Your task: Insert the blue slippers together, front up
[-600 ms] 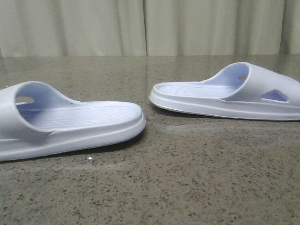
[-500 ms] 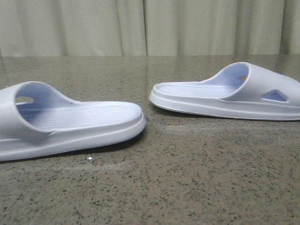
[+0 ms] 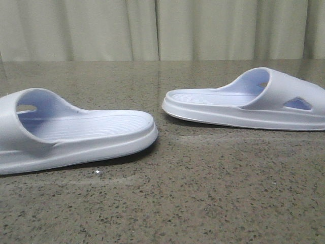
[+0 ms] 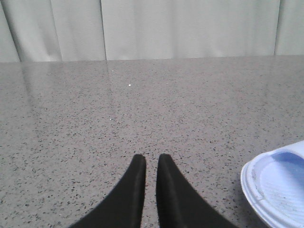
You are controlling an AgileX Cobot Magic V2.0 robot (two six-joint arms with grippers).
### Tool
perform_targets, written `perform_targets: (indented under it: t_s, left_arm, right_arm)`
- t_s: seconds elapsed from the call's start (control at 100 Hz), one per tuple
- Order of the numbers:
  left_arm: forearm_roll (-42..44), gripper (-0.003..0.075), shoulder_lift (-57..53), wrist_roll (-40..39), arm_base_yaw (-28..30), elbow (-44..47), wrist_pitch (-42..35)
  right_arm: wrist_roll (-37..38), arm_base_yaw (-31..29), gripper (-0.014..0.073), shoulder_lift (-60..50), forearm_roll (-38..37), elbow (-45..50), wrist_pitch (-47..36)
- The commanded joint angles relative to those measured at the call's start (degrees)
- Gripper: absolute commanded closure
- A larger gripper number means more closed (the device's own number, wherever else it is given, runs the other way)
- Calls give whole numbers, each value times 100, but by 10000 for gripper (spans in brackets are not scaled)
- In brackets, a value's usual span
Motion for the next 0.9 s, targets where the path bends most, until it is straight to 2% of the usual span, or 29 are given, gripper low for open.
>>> perform_targets:
  t_s: [0.0, 0.89]
  left_arm:
    - [11, 704, -160, -60, -34, 58, -558]
    - [11, 704, -160, -60, -34, 58, -636]
  right_arm:
    - [-36, 1, 701, -114, -62, 111, -460]
    - [-36, 1, 701, -114, -62, 111, -477]
